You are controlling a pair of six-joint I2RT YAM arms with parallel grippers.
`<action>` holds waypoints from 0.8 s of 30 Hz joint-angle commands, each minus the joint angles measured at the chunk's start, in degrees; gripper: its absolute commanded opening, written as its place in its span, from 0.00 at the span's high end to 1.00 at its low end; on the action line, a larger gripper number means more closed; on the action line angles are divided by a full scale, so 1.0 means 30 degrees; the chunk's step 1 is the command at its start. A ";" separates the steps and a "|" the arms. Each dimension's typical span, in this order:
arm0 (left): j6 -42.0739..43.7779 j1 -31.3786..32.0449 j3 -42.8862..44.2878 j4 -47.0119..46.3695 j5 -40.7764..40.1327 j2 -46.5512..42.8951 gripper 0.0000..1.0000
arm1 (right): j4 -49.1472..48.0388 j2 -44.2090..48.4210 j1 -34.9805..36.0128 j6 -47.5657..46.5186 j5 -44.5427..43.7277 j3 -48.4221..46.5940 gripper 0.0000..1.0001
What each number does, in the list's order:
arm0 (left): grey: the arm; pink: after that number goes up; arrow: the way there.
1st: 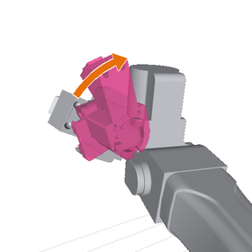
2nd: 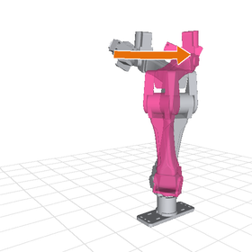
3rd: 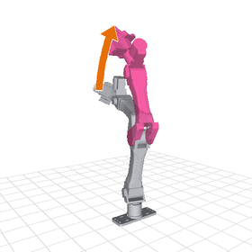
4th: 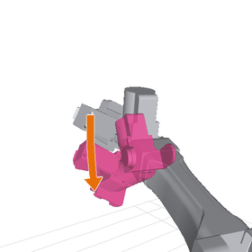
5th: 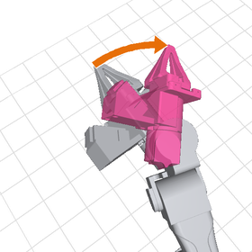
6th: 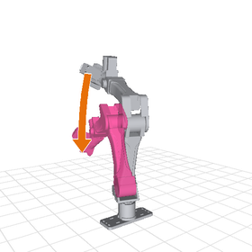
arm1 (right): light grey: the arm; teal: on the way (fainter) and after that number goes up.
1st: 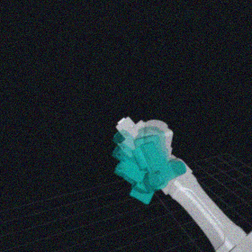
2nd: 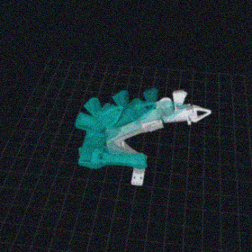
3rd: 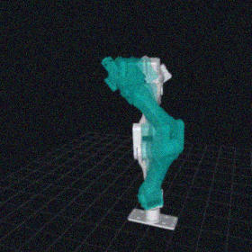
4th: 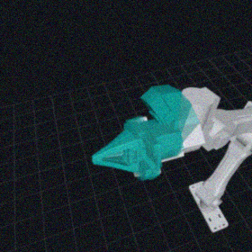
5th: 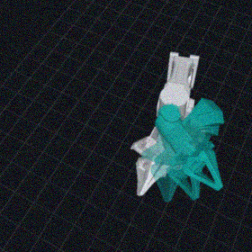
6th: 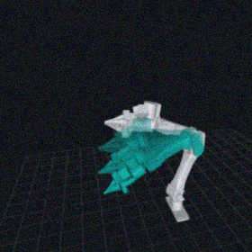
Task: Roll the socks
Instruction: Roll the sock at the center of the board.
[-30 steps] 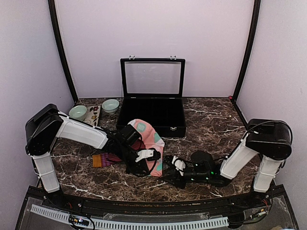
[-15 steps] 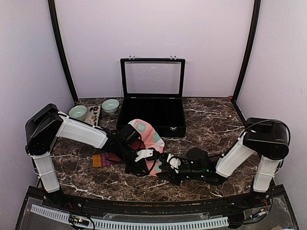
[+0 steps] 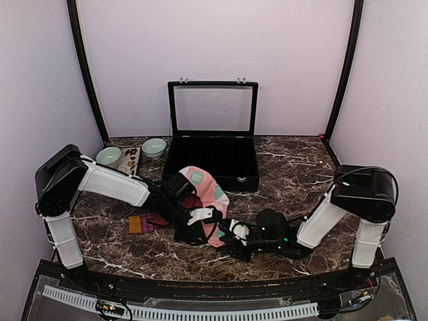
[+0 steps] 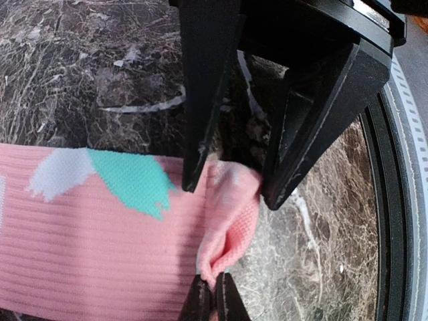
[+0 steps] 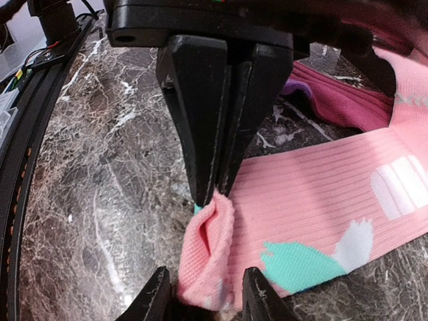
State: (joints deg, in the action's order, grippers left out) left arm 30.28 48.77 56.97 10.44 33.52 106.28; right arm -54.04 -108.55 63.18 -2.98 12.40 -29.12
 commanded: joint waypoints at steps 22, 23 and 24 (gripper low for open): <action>0.0195 -0.0233 0.0378 0.2249 -0.0772 0.0434 1.00 | -0.0120 -0.0388 0.0939 -0.1089 -0.1856 -0.0662 0.65; 0.0190 -0.0247 0.0409 0.2236 -0.0772 0.0455 1.00 | -0.0143 -0.0497 0.0942 -0.1049 -0.1843 -0.0641 0.65; 0.0189 -0.0238 0.0412 0.2234 -0.0772 0.0461 1.00 | -0.0223 -0.0587 0.0968 -0.0979 -0.1911 -0.0635 0.65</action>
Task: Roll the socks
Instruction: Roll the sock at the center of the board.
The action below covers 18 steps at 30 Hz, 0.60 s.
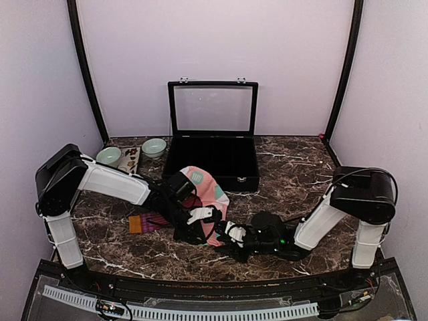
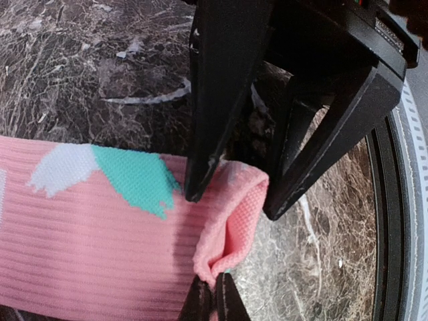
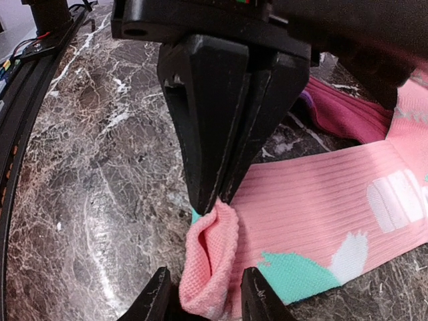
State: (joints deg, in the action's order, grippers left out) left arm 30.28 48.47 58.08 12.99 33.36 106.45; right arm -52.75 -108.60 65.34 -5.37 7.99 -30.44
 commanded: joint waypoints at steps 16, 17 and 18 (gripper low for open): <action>0.0116 -0.0160 0.0116 0.1319 -0.0800 0.0433 1.00 | -0.3498 -0.1021 0.0300 0.2112 -0.0719 0.0525 0.69; 0.0129 -0.0160 0.0095 0.1348 -0.0823 0.0433 1.00 | -0.3617 -0.1057 0.0305 0.2173 -0.0736 0.0538 0.69; 0.0130 -0.0160 0.0092 0.1352 -0.0833 0.0433 1.00 | -0.3603 -0.1124 0.0309 0.2225 -0.0753 0.0529 0.69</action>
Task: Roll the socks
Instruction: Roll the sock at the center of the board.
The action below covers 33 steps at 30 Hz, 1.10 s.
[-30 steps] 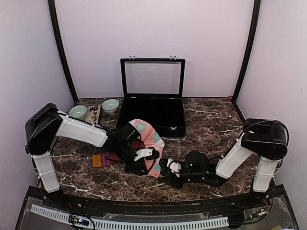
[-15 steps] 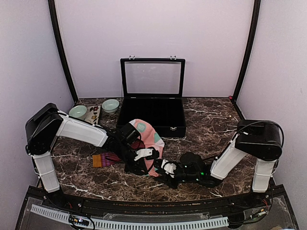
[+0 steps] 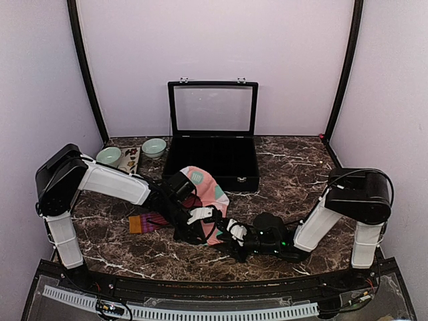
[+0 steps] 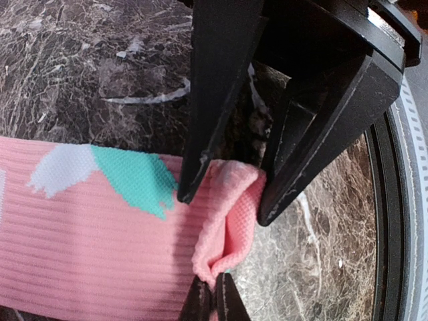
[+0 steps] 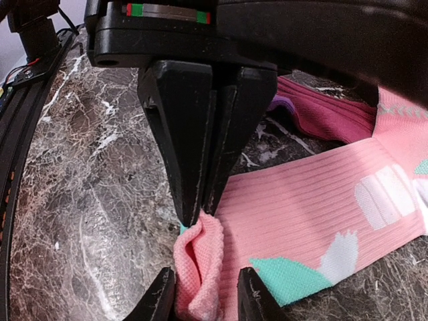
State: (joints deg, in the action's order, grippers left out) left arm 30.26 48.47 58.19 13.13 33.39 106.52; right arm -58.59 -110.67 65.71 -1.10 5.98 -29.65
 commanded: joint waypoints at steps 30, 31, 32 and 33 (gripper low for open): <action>0.0365 -0.0365 0.0096 0.1366 -0.0852 0.0367 1.00 | -0.1273 -0.0206 0.0126 0.3355 -0.0291 0.0163 0.79; 0.0371 -0.0361 0.0086 0.1367 -0.0846 0.0362 1.00 | -0.1374 -0.0262 0.0127 0.3349 -0.0337 0.0121 0.79; 0.0350 -0.0364 0.0084 0.1345 -0.0846 0.0369 1.00 | -0.1457 -0.0328 0.0123 0.3317 -0.0409 0.0079 0.79; 0.0345 -0.0350 0.0084 0.1339 -0.0824 0.0380 1.00 | -0.1511 -0.0373 0.0112 0.3295 -0.0447 0.0037 0.78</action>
State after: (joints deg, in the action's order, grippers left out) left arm 30.50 48.07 58.85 13.89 33.23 106.80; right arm -61.67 -111.85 65.76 8.29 5.61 -28.49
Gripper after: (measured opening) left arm 0.038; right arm 0.213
